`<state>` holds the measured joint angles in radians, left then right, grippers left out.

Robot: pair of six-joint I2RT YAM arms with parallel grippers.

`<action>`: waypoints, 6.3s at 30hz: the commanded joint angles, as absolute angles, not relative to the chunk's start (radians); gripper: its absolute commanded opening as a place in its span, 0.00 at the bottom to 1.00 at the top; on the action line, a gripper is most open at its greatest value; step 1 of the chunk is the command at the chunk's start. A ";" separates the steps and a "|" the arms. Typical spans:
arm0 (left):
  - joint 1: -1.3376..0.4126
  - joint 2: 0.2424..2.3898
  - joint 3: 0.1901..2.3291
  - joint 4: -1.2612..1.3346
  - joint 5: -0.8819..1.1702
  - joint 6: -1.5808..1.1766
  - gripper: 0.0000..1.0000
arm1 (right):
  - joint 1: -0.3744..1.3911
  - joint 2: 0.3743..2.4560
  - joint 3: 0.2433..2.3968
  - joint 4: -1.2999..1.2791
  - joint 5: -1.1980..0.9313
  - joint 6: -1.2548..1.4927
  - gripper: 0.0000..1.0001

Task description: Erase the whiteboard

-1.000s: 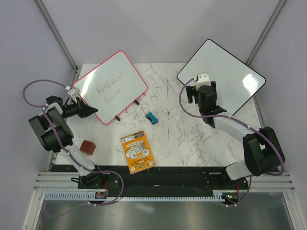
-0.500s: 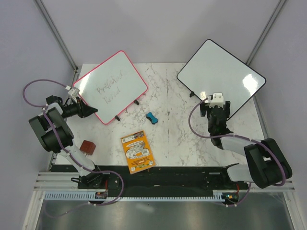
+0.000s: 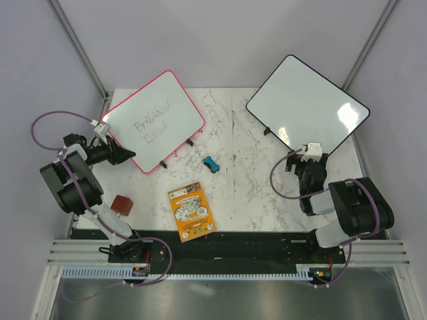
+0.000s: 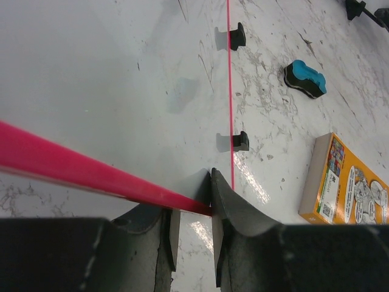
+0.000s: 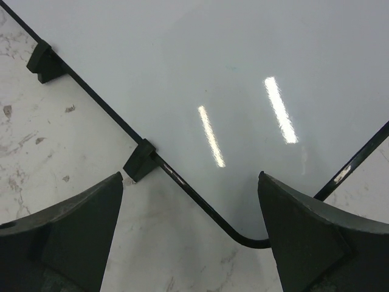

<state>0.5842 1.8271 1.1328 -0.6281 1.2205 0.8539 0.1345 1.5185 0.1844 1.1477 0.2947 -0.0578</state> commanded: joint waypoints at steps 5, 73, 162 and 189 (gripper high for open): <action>0.591 1.818 1.115 -0.581 1.124 0.965 0.26 | 0.130 1.525 0.224 1.220 0.313 -0.003 0.98; 0.655 1.887 1.163 -0.569 1.247 0.930 0.43 | 0.121 1.427 0.267 1.063 0.393 0.048 0.98; 0.675 1.789 1.058 -0.347 1.229 0.675 0.84 | 0.810 1.968 1.190 0.183 0.166 0.156 0.00; 0.676 1.920 1.147 0.301 1.338 -0.020 0.76 | 0.811 1.824 1.127 0.350 0.120 0.224 0.00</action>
